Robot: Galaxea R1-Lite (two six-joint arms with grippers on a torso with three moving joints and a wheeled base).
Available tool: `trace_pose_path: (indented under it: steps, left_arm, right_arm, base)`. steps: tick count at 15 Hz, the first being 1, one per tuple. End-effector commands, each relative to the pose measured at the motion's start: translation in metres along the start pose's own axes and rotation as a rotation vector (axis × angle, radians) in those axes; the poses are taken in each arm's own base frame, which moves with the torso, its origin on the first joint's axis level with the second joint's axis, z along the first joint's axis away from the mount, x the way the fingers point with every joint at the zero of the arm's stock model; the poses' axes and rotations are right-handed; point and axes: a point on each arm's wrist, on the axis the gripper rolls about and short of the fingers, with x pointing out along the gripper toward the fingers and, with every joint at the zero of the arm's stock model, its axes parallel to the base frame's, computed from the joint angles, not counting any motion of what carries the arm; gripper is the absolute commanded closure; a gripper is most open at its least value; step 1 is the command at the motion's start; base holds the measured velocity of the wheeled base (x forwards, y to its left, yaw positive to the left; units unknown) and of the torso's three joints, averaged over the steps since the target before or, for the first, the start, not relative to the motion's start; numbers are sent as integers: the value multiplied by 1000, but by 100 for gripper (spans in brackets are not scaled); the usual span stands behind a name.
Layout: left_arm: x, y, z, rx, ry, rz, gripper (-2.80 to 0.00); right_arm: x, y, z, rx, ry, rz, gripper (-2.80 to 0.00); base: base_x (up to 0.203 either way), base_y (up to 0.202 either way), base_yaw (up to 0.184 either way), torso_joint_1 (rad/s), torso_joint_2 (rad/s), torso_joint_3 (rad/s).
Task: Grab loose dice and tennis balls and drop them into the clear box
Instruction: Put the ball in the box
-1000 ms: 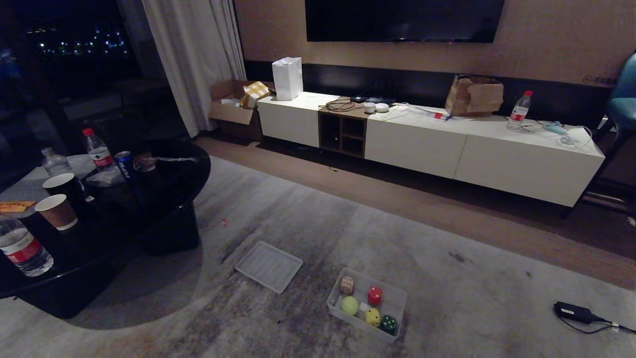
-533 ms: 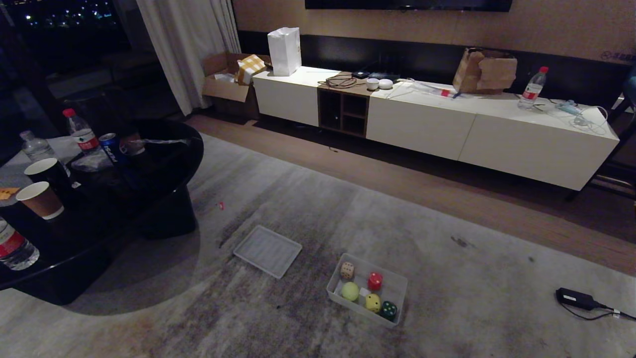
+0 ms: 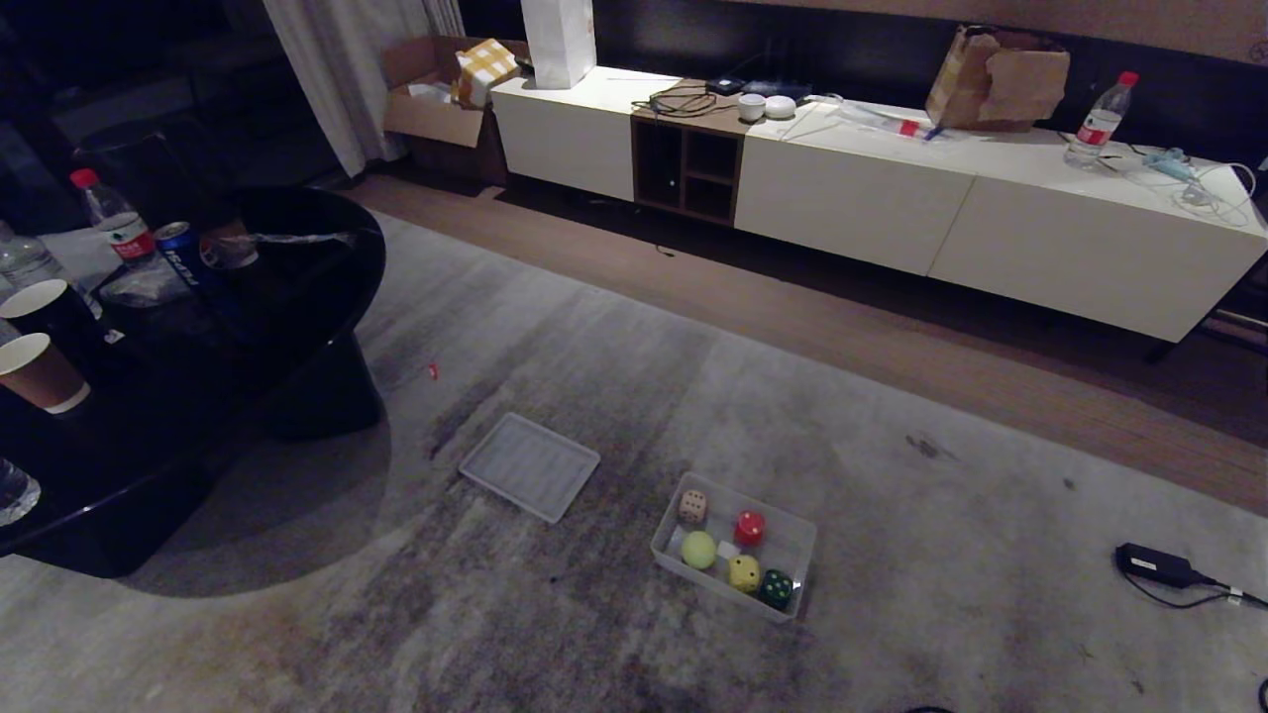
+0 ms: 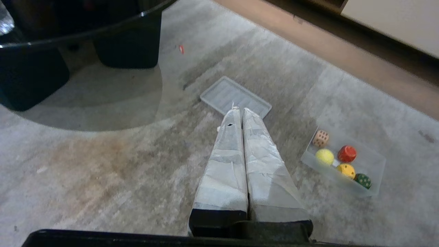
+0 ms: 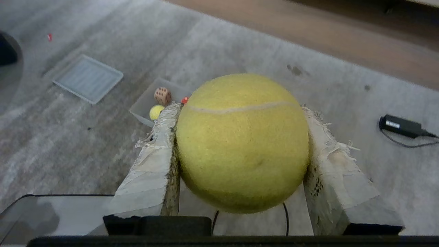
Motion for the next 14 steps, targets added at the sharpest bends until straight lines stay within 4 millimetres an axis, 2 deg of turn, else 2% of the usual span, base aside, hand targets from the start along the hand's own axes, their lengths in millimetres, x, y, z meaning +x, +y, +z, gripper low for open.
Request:
trace_pose_path:
  steps: [1, 14]
  left_arm:
    - [0, 0, 0, -1, 1, 1, 0]
    - [0, 0, 0, -1, 2, 1, 0]
  right_arm:
    - [0, 0, 0, 0, 3, 1, 0]
    - [0, 0, 0, 0, 3, 1, 0]
  base:
    - [0, 0, 0, 2, 2, -198]
    - [0, 0, 0, 3, 2, -198]
